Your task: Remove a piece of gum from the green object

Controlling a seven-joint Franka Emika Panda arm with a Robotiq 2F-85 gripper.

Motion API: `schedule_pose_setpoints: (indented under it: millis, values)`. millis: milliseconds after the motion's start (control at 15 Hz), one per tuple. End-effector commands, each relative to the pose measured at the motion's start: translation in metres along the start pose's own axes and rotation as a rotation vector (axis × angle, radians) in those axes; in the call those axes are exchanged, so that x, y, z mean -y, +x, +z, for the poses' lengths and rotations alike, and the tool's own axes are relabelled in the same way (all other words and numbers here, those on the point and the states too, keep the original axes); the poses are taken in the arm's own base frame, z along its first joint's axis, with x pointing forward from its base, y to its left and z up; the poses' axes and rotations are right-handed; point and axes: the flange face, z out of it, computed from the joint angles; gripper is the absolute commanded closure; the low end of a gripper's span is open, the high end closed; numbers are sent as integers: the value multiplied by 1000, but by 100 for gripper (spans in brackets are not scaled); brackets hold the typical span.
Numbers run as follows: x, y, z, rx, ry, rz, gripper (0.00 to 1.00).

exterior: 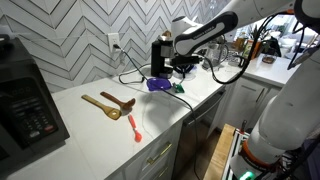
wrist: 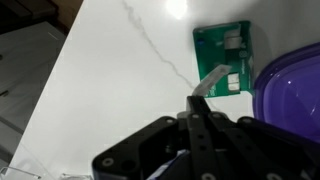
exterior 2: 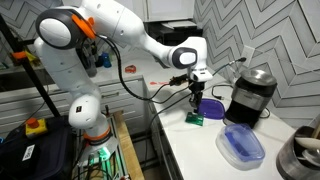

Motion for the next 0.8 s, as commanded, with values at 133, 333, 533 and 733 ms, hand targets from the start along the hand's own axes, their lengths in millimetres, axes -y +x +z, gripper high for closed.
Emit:
schedule_pose_setpoints:
  millis: [133,333,533,733]
  values:
    - [-41,14,11,-6,117,-117,100]
    - [-63,21,29,32,187,-153,100]
    - [-84,25,48,99,206,-158,100]
    - [-101,29,62,129,194,-150,100]
